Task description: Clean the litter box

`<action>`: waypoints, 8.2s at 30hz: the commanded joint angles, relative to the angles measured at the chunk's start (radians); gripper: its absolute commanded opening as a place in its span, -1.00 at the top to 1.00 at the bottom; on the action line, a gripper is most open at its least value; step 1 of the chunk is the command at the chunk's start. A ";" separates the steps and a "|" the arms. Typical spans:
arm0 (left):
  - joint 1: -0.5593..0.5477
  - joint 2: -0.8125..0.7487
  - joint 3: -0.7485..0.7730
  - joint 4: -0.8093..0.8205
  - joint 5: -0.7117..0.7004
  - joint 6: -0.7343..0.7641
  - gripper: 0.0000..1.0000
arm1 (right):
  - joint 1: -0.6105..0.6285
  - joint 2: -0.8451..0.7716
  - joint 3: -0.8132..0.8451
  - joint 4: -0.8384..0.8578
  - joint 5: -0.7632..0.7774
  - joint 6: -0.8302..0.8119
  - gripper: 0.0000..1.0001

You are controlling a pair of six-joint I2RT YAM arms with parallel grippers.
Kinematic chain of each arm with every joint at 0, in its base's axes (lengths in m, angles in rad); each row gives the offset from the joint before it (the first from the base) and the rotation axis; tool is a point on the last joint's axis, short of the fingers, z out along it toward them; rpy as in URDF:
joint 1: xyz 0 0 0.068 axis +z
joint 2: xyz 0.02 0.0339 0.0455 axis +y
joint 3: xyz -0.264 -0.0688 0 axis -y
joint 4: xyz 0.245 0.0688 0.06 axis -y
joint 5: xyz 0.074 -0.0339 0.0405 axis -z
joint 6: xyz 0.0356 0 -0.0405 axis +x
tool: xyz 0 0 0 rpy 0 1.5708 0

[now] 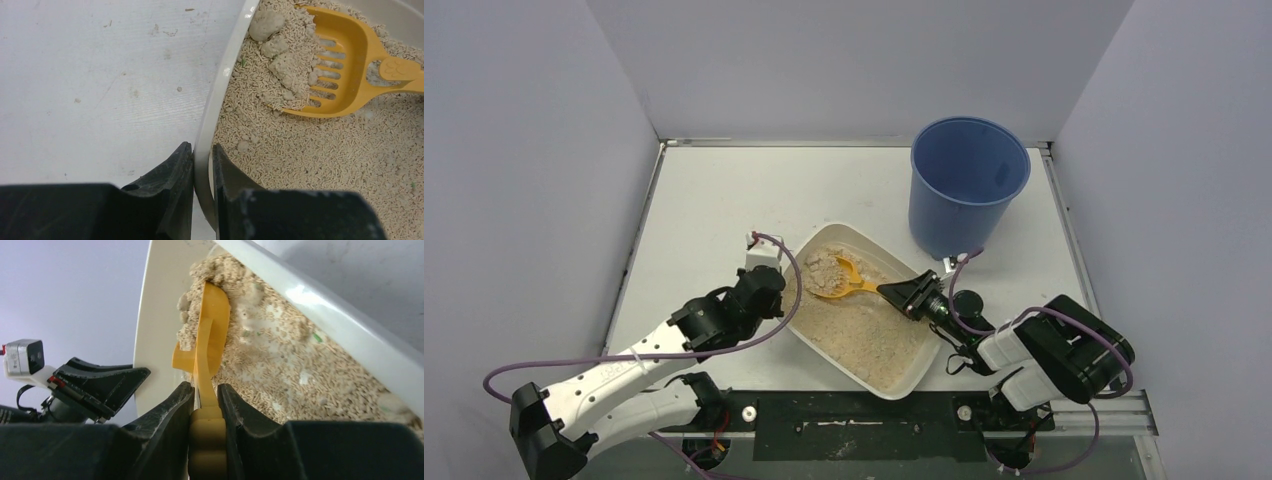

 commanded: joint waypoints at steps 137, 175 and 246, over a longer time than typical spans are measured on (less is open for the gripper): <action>0.230 -0.001 0.074 0.070 -0.001 -0.161 -0.89 | -0.191 -0.958 -0.123 -0.564 -0.261 0.139 1.00; 0.236 -0.025 0.144 0.171 -0.015 0.187 -0.95 | -0.318 -0.860 0.002 -0.564 -0.300 0.136 1.00; 0.237 -0.143 0.101 0.153 0.020 0.205 -0.95 | -0.171 -0.404 1.327 -1.631 0.500 -1.837 1.00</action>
